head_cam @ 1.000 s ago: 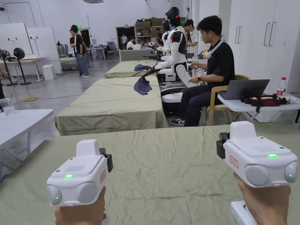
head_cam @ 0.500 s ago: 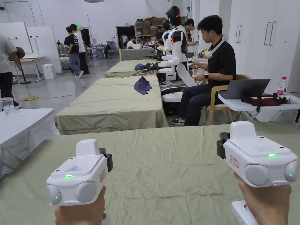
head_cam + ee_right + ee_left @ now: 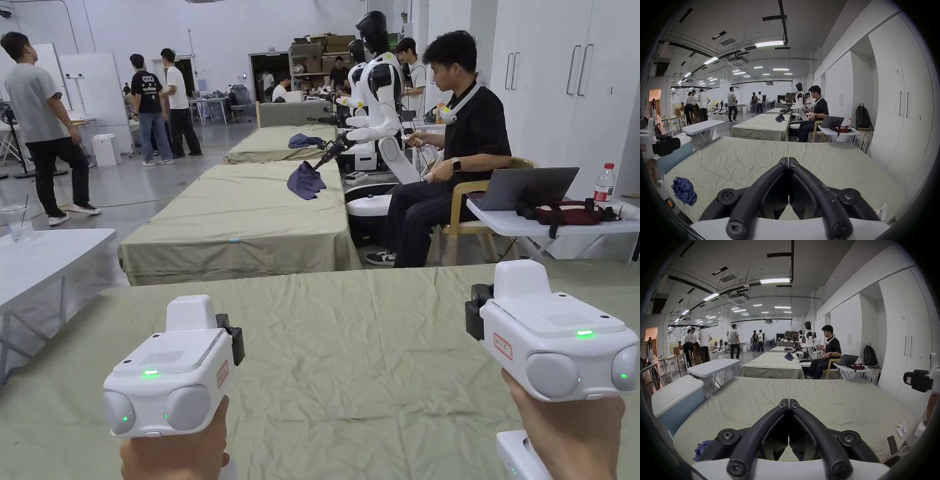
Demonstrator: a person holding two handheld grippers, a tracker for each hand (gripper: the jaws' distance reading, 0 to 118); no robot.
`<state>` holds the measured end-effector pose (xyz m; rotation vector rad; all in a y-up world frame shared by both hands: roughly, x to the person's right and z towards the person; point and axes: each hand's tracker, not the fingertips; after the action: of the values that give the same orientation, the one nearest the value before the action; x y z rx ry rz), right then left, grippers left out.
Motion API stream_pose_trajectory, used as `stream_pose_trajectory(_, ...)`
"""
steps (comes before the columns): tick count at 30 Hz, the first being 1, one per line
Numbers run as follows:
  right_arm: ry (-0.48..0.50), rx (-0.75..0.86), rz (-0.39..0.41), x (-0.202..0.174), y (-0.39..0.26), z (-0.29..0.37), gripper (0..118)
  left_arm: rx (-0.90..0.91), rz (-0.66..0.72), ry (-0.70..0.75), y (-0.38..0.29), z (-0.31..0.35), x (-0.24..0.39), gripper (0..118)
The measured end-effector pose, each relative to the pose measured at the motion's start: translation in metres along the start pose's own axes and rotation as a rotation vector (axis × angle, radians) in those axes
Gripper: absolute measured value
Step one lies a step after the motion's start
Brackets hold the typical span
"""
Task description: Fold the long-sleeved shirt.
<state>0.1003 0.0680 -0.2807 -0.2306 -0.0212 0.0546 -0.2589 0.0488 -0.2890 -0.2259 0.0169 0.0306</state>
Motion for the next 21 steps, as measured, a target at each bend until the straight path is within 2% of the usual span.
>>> stream_pose_trajectory(21,-0.006,-0.005,-0.001,0.0016,-0.0020,0.0002,1,-0.007,0.006,-0.010,-0.0031,-0.0026,0.0010,0)
